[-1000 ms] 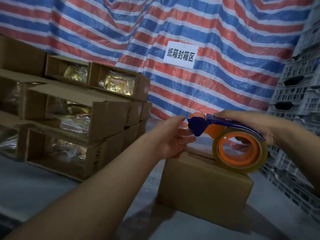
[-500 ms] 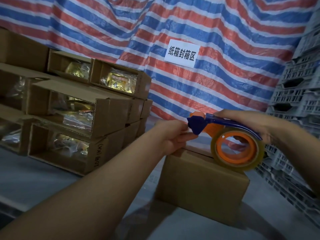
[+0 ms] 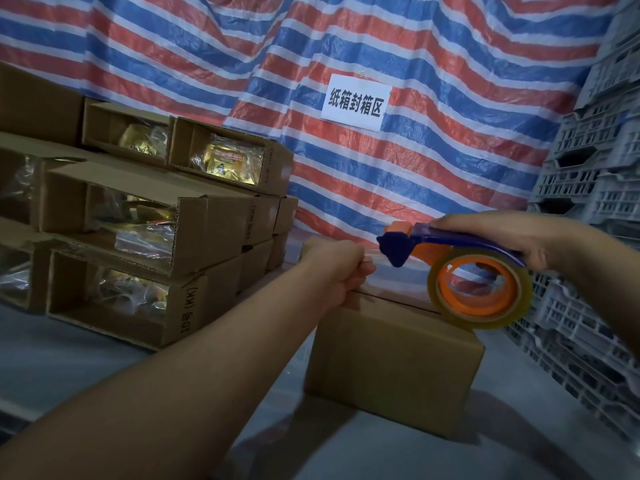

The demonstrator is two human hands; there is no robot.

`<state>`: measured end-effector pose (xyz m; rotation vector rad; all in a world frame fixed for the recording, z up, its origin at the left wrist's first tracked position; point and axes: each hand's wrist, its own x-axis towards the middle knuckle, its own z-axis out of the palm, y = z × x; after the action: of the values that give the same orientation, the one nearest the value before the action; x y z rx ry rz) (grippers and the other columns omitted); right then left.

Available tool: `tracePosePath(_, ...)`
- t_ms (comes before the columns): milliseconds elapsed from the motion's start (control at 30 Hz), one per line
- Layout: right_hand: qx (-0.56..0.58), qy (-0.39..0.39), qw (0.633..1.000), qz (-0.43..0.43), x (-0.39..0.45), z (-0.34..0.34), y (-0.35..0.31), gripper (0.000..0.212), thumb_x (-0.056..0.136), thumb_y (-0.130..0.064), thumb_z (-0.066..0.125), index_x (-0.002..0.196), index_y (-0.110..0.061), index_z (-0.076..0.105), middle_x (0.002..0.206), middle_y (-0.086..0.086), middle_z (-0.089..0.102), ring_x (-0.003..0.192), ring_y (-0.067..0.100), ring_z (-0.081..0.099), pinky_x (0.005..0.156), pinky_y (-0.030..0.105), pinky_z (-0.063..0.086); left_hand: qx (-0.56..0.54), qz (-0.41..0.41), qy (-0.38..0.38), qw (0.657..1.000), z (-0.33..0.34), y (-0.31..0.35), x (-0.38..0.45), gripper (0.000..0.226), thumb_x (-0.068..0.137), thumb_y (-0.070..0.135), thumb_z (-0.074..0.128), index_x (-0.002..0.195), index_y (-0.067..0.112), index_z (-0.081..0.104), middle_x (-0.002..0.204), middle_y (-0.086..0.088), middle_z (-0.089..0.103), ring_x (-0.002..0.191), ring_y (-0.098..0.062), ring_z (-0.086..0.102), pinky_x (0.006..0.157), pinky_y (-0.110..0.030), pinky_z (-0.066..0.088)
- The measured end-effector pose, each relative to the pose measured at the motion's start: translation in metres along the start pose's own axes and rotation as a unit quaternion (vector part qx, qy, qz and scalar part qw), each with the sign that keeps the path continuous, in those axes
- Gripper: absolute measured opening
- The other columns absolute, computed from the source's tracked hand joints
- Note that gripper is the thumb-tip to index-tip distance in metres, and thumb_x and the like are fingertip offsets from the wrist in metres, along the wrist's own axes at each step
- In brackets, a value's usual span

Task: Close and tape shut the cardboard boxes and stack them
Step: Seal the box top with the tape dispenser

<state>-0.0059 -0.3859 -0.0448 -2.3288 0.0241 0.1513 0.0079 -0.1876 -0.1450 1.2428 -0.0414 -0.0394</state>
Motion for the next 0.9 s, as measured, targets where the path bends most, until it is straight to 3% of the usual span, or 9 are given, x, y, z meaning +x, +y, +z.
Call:
tracePosePath(167,-0.005,0.003,1.000,0.007,-0.005,-0.018,0.011,0.069,0.059,-0.056,0.077,0.103,-0.004,0.066,0.076,0.015,0.071,0.054,0.022,0.065,0.055,0.031,0.055,-0.149,-0.008,0.040,0.988,-0.002,-0.002,-0.003,0.033,0.094,-0.008,0.041,0.124,0.002,0.052,0.079,-0.007,0.048,0.063,-0.012,0.047,0.069,-0.035,0.057)
tracePosePath(300,-0.028,0.011,1.000,0.002,0.003,-0.008,0.010,0.055,0.073,-0.053,0.072,0.099,-0.005,0.064,0.063,0.009,0.067,0.044,0.015,0.059,0.045,0.024,0.049,-0.218,-0.020,0.065,0.974,-0.005,-0.004,-0.003,0.036,0.089,-0.012,0.042,0.122,-0.001,0.053,0.077,-0.010,0.050,0.052,-0.012,0.043,0.075,-0.037,0.059)
tracePosePath(433,-0.069,0.010,0.998,0.009,0.008,-0.002,0.006,0.051,0.086,-0.052,0.066,0.104,-0.004,0.062,0.067,0.010,0.068,0.047,0.016,0.060,0.050,0.025,0.050,-0.102,-0.018,0.063,0.993,-0.018,-0.001,-0.005,0.029,0.092,-0.005,0.048,0.120,-0.002,0.053,0.075,-0.009,0.050,0.056,-0.011,0.046,0.048,-0.029,0.058)
tracePosePath(567,-0.157,0.006,0.987,-0.012,0.010,0.007,-0.006,0.046,0.090,-0.055,0.061,0.090,-0.009,0.067,0.064,0.005,0.069,0.047,0.011,0.060,0.047,0.021,0.049,0.121,0.033,0.120,0.985,-0.047,-0.006,0.007,0.036,0.090,0.008,0.059,0.125,0.005,0.055,0.087,-0.007,0.056,0.063,-0.013,0.046,0.039,-0.021,0.041)
tracePosePath(667,-0.227,0.002,0.974,-0.027,0.014,0.016,-0.017,0.048,0.091,-0.058,0.057,0.095,-0.013,0.070,0.068,0.002,0.072,0.053,0.009,0.064,0.053,0.020,0.050,0.167,0.018,0.112,0.979,-0.060,-0.010,0.009,0.033,0.091,0.006,0.057,0.125,0.005,0.055,0.109,-0.017,0.062,0.063,-0.014,0.042,0.040,-0.021,0.038)
tracePosePath(800,-0.265,-0.009,0.964,-0.016,0.019,0.020,-0.023,0.049,0.092,-0.060,0.055,0.102,-0.014,0.069,0.071,0.000,0.074,0.057,0.009,0.068,0.053,0.019,0.051,0.189,0.041,0.116,0.974,-0.062,-0.018,0.011,0.037,0.096,0.010,0.054,0.132,0.008,0.049,0.104,-0.009,0.065,0.063,-0.010,0.051,0.046,-0.023,0.041)
tracePosePath(900,-0.264,-0.009,0.964,-0.012,0.020,0.019,-0.023,0.050,0.092,-0.061,0.054,0.108,-0.016,0.069,0.077,0.002,0.076,0.061,0.009,0.070,0.053,0.017,0.052,0.185,0.044,0.116,0.975,-0.064,-0.022,0.014,0.039,0.096,0.011,0.054,0.135,0.010,0.047,0.110,-0.007,0.065,0.053,-0.003,0.050,0.041,-0.019,0.041)
